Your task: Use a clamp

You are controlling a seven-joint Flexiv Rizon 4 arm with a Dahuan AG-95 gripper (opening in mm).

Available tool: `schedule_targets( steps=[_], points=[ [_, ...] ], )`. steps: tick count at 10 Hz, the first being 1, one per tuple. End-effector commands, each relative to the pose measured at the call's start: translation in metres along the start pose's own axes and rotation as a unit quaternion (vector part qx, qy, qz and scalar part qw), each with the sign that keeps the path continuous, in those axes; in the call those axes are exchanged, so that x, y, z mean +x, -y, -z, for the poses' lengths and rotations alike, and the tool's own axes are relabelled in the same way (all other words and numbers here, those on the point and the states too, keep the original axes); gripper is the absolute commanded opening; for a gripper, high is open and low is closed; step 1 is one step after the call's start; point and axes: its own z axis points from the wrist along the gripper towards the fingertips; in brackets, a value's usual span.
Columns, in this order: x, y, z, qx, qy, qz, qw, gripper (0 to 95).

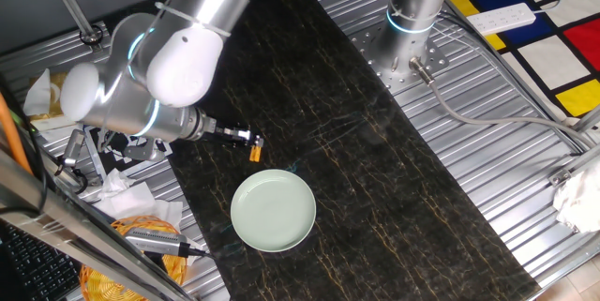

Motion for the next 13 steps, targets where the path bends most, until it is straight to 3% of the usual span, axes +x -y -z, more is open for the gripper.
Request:
schedule_targets(
  steps=[1, 3, 7, 13],
  points=[
    [-0.002, 0.0, -0.001, -0.016, -0.024, -0.014, 0.9995, 0.0],
    [-0.002, 0.001, -0.002, -0.024, -0.031, -0.011, 0.9992, 0.0],
    [-0.011, -0.002, 0.005, -0.027, -0.026, -0.015, 0.9992, 0.0],
    [-0.016, 0.004, -0.002, -0.031, -0.028, -0.016, 0.999, 0.0]
  ],
)
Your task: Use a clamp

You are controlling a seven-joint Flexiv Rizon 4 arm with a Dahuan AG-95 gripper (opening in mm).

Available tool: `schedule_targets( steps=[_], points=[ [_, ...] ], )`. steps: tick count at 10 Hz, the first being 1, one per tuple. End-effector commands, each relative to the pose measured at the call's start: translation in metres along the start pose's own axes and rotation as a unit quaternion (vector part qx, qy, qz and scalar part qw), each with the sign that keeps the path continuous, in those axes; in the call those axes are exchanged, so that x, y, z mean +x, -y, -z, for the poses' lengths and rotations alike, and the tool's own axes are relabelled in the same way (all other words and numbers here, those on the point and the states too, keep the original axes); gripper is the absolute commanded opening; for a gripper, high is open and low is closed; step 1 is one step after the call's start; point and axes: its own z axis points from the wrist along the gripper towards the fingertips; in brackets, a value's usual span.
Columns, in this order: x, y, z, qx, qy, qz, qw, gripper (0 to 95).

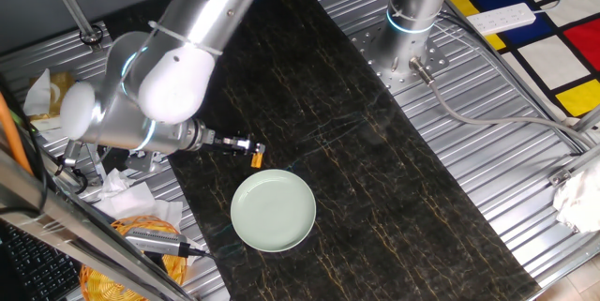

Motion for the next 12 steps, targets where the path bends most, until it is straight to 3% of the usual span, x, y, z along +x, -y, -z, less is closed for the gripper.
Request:
schedule_targets(
  steps=[1, 12],
  points=[
    [-0.001, 0.0001, 0.0002, -0.001, -0.001, 0.0, 1.0, 0.0],
    [-0.0037, 0.0014, -0.002, -0.002, -0.003, -0.008, 1.0, 0.0]
  ],
)
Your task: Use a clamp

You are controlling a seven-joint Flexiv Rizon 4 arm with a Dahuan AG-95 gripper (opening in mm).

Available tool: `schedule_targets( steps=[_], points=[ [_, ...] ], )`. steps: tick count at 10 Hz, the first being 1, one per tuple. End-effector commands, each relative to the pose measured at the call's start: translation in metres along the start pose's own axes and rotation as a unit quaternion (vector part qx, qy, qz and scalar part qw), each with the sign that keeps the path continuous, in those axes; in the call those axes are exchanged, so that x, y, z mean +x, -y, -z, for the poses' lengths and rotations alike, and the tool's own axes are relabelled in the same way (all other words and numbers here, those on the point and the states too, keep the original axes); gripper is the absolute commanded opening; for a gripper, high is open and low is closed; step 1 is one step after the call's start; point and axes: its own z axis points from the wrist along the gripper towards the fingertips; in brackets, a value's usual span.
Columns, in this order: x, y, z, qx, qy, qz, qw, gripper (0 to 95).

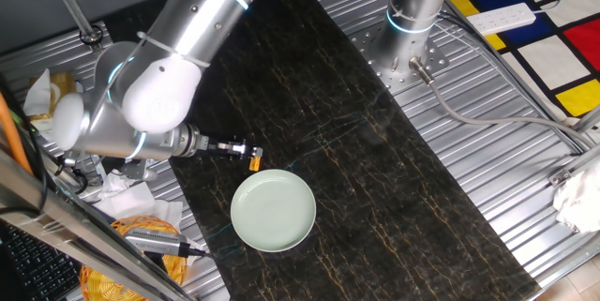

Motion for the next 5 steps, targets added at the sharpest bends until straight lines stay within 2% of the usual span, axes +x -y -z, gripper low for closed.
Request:
schedule_targets(
  steps=[1, 3, 5],
  points=[
    [0.0013, -0.0005, -0.002, 0.005, 0.005, 0.004, 1.0, 0.0],
    [0.0013, -0.0005, -0.002, 0.007, 0.002, 0.009, 0.9999, 0.0],
    [0.0013, -0.0005, -0.002, 0.009, -0.012, 0.005, 0.9999, 0.0]
  ],
)
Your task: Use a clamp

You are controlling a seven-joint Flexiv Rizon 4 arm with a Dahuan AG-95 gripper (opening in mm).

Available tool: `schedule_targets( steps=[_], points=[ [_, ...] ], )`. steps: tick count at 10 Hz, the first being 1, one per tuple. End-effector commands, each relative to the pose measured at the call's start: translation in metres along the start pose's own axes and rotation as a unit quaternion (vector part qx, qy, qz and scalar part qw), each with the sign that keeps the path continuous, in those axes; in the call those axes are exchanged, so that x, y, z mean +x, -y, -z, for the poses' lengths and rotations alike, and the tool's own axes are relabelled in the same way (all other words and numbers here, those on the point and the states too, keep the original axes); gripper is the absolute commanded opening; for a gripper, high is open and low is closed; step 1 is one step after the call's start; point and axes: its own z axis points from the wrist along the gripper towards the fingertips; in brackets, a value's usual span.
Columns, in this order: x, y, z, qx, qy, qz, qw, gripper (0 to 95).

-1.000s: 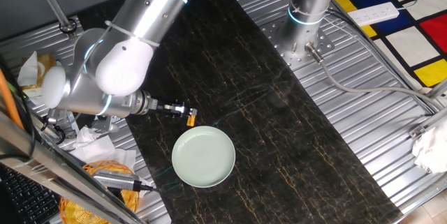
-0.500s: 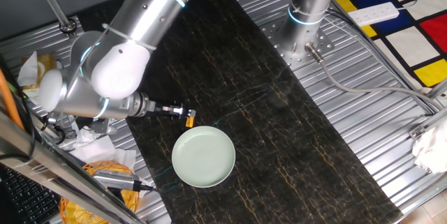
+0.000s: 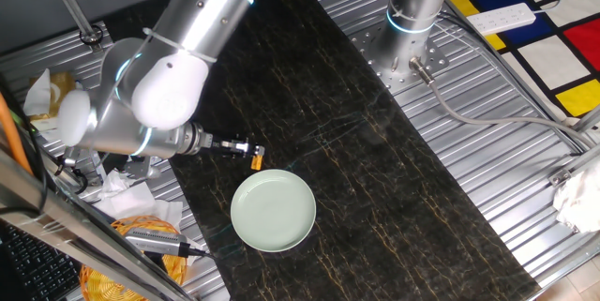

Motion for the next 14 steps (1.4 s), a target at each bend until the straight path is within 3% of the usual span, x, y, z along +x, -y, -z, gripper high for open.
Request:
schedule_targets(
  steps=[1, 3, 8, 10, 14],
  points=[
    [-0.002, 0.001, 0.003, -0.003, -0.021, -0.007, 0.9998, 0.0],
    [-0.002, 0.001, 0.003, -0.001, -0.034, -0.014, 0.9993, 0.0],
    [-0.002, 0.0, 0.0, -0.022, -0.058, -0.016, 0.9979, 0.0],
    [-0.004, -0.004, -0.012, -0.03, -0.059, -0.018, 0.9976, 0.0],
    [-0.003, -0.013, -0.012, -0.027, -0.064, -0.025, 0.9973, 0.0]
  ],
)
